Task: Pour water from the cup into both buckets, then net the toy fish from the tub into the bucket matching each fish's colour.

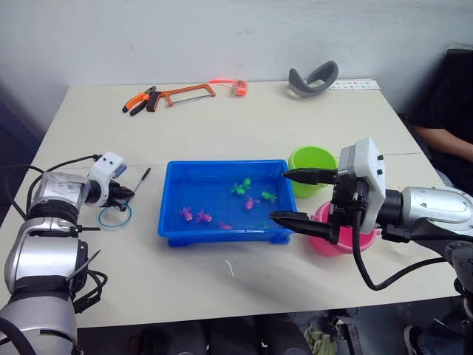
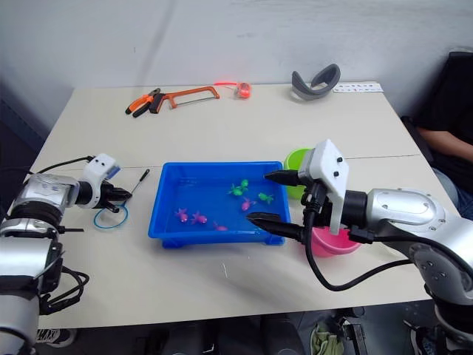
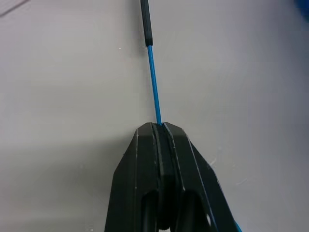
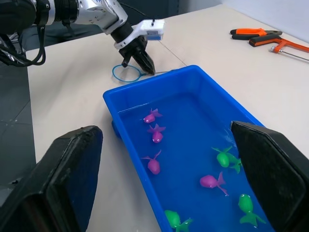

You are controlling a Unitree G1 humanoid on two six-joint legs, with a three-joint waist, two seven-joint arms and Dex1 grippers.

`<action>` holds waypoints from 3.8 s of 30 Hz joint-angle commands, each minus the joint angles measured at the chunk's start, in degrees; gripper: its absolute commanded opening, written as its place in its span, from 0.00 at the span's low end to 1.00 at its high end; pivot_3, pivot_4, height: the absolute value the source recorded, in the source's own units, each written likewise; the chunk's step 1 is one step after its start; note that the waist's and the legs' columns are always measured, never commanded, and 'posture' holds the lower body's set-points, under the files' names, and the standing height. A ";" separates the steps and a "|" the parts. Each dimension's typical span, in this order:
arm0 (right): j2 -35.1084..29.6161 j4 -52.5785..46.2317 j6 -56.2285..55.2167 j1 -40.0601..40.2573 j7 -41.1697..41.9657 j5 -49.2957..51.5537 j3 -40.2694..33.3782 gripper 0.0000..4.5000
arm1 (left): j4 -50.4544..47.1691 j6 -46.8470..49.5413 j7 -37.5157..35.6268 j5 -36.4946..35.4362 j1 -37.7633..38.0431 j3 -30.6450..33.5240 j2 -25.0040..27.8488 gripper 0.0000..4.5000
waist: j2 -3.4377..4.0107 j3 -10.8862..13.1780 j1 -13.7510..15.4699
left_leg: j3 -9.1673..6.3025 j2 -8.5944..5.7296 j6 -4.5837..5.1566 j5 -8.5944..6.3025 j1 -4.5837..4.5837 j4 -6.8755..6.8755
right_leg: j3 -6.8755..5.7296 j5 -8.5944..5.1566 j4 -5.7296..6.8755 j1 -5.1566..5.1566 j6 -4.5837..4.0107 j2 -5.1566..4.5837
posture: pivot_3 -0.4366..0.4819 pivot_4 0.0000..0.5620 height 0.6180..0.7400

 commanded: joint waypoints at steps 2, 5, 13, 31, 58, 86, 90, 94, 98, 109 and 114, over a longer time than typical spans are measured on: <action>-1.28 0.04 0.23 -1.32 0.84 2.42 -3.24 1.00 | -10.24 -1.38 -9.57 -4.92 -1.53 3.99 4.34 0.01 | -0.07 0.03 0.00 | -0.02 0.05 -0.01 -0.01 -0.07 -0.01 | -0.07 0.00 -0.12 -0.01 0.00 -0.01 | 0.48 0.27 1.00; -3.07 0.98 0.95 -2.17 2.58 3.51 -3.92 1.00 | -20.34 -0.39 -15.35 -7.46 -0.21 4.83 6.47 0.01 | -0.07 0.03 -0.02 | -0.01 0.04 0.00 -0.04 -0.12 -0.01 | -0.12 0.00 -0.20 0.00 0.00 -0.05 | 0.48 0.27 1.00; -6.19 7.01 3.11 -10.47 8.26 5.28 -2.20 1.00 | -56.67 9.23 -35.67 -23.35 8.72 4.06 8.94 0.01 | -0.04 0.04 -0.20 | -0.03 0.05 0.01 -0.04 -0.04 0.01 | -0.10 0.00 -0.14 0.06 0.00 -0.10 | 0.48 0.27 1.00; -0.18 14.23 9.51 -25.65 12.59 -3.97 13.92 1.00 | -62.32 4.96 -34.68 -19.08 2.23 -11.07 -5.55 0.01 | -0.01 0.06 -0.32 | 0.04 0.16 0.05 -0.06 -0.06 0.00 | 0.08 -0.01 -0.13 -0.08 -0.01 -0.02 | 0.48 0.27 1.00; 4.65 15.54 8.54 -27.33 17.07 -15.00 18.75 0.01 | -57.45 1.85 -33.19 -16.94 -1.81 -12.40 -9.62 0.00 | 0.00 0.06 -0.17 | 0.04 0.05 0.05 -0.05 -0.05 0.06 | 0.06 0.00 -0.05 -0.06 -0.01 0.00 | 0.48 0.27 1.00; -10.86 14.50 -17.04 -15.03 24.16 -35.18 14.44 0.00 | -70.20 12.66 -30.13 -27.86 17.71 0.68 -0.34 0.99 | 0.08 0.06 -0.36 | 0.02 0.10 0.03 -0.05 -0.05 -0.01 | 0.03 -0.01 -0.15 -0.05 -0.02 -0.08 | 0.48 0.27 1.00; -12.90 17.32 -32.95 -9.96 26.41 -43.51 15.38 0.00 | -75.93 14.49 -25.62 -29.89 23.49 3.91 -0.10 0.99 | 0.08 0.06 -0.17 | 0.00 -0.02 0.05 -0.06 0.00 0.07 | 0.03 0.00 -0.14 0.07 0.01 -0.07 | 0.48 0.27 1.00; -12.44 19.64 -41.85 -8.73 26.92 -48.88 15.71 0.00 | -81.31 16.06 -21.80 -31.23 29.37 5.89 0.33 0.99 | 0.08 0.06 -0.31 | 0.00 -0.01 0.06 -0.07 0.03 0.05 | 0.05 0.00 -0.13 0.09 0.02 -0.07 | 0.48 0.27 1.00; -11.93 22.81 -48.33 -8.20 26.96 -53.04 16.05 0.00 | -83.57 15.61 -18.98 -30.99 33.02 6.05 0.27 0.99 | 0.09 0.06 -0.43 | 0.01 0.08 -0.02 -0.03 0.10 0.04 | 0.06 0.00 -0.09 0.11 0.01 -0.05 | 0.48 0.27 1.00; -9.64 27.09 -58.56 -5.94 26.81 -59.64 17.15 0.00 | -86.24 15.92 -13.23 -32.16 35.64 7.16 0.06 0.99 | 0.09 0.06 -0.37 | 0.02 0.05 -0.03 -0.02 0.13 0.05 | 0.05 0.00 -0.09 0.14 0.01 -0.02 | 0.48 0.27 1.00; -7.26 27.75 -59.27 -3.90 26.60 -59.59 17.52 0.00 | -86.19 15.70 -13.05 -32.39 35.29 7.34 0.50 0.99 | 0.09 0.06 -0.38 | 0.03 0.02 -0.06 0.00 0.16 0.06 | 0.05 0.00 -0.05 0.15 0.01 -0.01 | 0.48 0.27 1.00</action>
